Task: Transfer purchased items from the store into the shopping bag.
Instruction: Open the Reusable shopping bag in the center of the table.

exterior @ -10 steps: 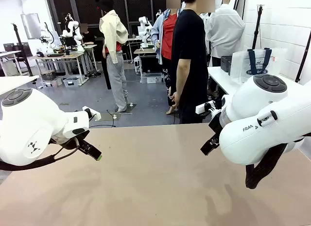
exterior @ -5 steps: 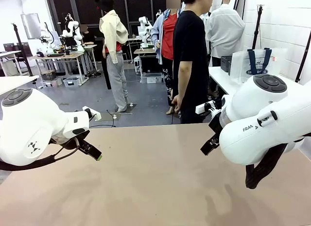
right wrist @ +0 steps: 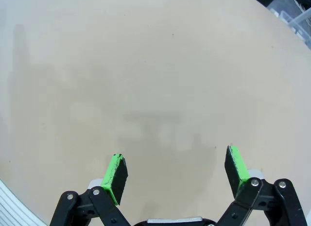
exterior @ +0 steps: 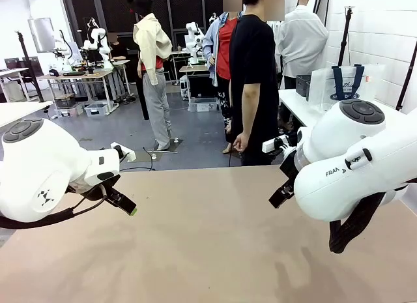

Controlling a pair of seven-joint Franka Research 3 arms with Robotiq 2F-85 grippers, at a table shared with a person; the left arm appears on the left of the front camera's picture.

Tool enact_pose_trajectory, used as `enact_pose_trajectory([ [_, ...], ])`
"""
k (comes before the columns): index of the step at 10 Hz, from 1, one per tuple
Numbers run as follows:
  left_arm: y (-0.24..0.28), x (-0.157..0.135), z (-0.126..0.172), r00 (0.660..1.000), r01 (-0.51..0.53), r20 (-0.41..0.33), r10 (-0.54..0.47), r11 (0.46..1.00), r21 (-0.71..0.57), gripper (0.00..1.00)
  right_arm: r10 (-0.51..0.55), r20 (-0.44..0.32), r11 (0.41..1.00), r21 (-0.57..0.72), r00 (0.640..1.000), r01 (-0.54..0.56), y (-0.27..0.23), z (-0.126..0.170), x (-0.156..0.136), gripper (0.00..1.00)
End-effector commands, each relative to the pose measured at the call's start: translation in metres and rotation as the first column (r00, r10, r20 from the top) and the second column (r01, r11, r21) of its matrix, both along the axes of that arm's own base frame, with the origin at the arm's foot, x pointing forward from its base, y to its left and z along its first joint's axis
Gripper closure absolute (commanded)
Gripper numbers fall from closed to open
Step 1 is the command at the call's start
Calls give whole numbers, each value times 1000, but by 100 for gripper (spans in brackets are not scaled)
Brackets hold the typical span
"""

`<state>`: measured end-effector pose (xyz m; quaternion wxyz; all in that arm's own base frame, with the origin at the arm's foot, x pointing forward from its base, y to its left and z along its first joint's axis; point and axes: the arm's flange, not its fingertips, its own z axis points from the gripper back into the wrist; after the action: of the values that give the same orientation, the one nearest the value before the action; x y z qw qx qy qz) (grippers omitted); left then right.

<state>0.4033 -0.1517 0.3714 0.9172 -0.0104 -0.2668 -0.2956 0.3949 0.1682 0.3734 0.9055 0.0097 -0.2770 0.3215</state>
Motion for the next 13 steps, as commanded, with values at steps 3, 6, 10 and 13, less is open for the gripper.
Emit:
enact_pose_trajectory([
  [3, 1, 0, 0, 1000, -2, 0, 2, 1000, -1, 0, 0, 0, 1000, 1, 1000, 0, 0, 0, 0, 0],
  [6, 1, 0, 0, 1000, -2, 0, 2, 1000, -1, 0, 0, 0, 1000, 1, 1000, 0, 0, 0, 0, 0],
  [10, 1, 0, 0, 1000, -2, 0, 2, 1000, -1, 0, 0, 0, 1000, 1, 1000, 0, 0, 0, 0, 0],
  [13, 1, 0, 0, 1000, -2, 0, 2, 1000, -1, 0, 0, 0, 1000, 1, 1000, 0, 0, 0, 0, 0],
])
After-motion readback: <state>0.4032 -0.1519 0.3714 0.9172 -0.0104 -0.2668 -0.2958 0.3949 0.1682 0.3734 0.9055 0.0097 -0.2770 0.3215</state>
